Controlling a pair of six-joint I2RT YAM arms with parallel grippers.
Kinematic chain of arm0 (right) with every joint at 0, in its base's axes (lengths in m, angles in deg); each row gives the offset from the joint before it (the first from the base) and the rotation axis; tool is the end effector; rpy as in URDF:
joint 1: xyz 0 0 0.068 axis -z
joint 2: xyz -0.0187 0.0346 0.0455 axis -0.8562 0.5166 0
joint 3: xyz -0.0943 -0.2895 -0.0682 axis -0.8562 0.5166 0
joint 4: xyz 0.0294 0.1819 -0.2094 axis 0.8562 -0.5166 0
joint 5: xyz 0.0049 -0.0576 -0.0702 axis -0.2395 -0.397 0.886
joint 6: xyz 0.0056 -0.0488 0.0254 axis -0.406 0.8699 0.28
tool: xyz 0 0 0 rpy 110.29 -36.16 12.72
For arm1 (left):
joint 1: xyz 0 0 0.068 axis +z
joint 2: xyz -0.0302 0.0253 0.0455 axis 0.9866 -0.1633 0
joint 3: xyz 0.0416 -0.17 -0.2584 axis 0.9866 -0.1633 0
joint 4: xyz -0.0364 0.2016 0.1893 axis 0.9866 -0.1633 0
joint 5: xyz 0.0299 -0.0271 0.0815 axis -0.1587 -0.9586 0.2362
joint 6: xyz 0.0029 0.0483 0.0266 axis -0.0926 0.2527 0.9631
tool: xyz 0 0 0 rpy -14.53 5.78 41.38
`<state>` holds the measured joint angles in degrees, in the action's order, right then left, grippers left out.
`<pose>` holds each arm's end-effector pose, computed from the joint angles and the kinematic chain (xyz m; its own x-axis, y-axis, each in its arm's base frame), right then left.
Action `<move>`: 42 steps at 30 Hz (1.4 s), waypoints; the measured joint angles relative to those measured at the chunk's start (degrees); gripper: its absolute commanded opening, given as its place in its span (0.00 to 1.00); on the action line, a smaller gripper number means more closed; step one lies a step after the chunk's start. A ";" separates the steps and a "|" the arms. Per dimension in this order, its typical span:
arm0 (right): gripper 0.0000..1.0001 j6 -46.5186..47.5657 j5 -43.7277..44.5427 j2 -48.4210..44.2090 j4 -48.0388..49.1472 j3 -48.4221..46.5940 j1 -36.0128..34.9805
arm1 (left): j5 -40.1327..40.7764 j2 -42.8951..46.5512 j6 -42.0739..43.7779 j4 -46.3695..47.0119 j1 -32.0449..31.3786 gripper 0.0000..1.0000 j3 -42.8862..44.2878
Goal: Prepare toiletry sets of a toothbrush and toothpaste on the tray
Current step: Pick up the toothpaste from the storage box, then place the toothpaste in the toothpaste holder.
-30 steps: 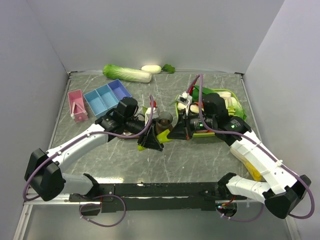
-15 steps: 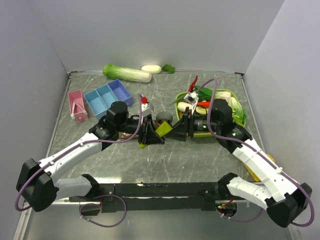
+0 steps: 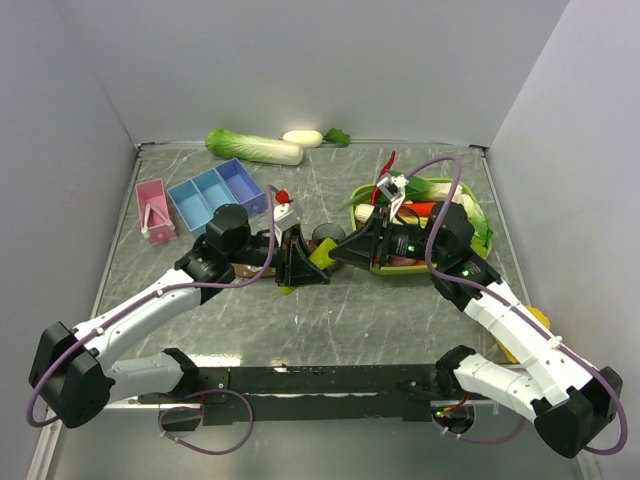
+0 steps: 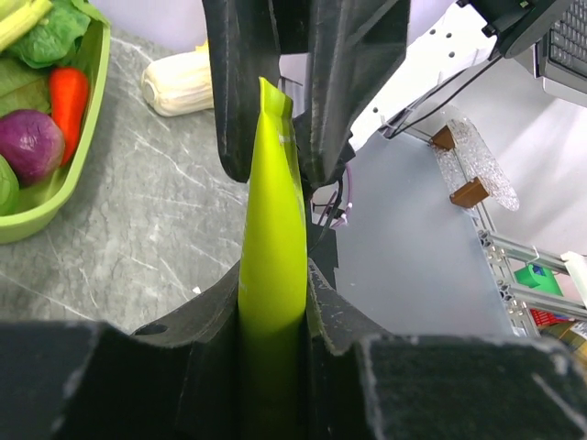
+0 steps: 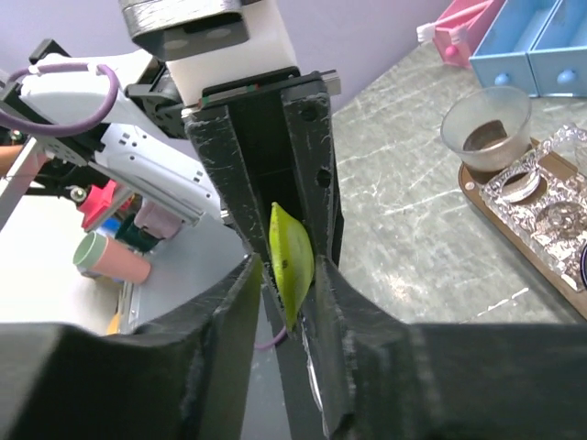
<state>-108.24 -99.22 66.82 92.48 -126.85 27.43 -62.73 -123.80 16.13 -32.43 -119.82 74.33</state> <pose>0.1627 0.1313 0.4030 -0.5382 0.1172 -0.8346 -0.8160 0.1751 0.5508 0.1814 -0.1877 0.3581 -0.4617 0.0851 -0.8829 0.8836 -0.0428 -0.4662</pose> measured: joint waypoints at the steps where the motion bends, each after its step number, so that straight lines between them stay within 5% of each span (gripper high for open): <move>1: 0.29 -0.17 0.07 0.04 0.26 0.09 0.00 | 0.00 0.11 -0.02 0.22 0.00 0.15 -0.02; 5: 0.05 -0.59 0.17 0.07 0.92 0.17 0.00 | 0.00 0.22 -0.04 0.44 0.00 0.19 -0.02; 8: 0.00 -0.35 0.22 0.07 1.14 0.17 0.00 | 0.02 0.22 -0.31 0.59 -0.02 0.47 -0.02; 9: 0.00 -0.35 0.26 0.07 1.09 0.17 0.00 | 0.13 0.22 -0.31 0.57 -0.02 0.70 -0.02; 13: 0.00 0.37 1.66 -0.17 0.11 0.17 0.00 | 2.78 0.66 0.59 -0.98 0.17 0.99 0.02; 21: 0.00 9.73 13.75 -4.17 -14.91 -5.57 -1.05 | 10.71 9.16 1.09 -2.64 12.13 0.97 -0.04; 27: 0.00 17.40 26.82 -3.72 -23.28 -15.93 -7.39 | 27.93 14.29 1.57 -7.32 21.84 0.96 0.44; 33: 0.00 23.04 39.28 6.34 -28.17 -28.83 -16.83 | 42.66 13.62 -0.07 -13.57 31.45 0.97 0.98; 42: 0.00 25.55 45.86 24.55 -31.76 -36.04 -18.88 | 48.65 8.94 -1.92 -19.12 38.93 0.97 2.25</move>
<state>-82.69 -53.36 91.36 60.72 -162.89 8.55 -14.08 -114.86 14.21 -51.55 -80.89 76.58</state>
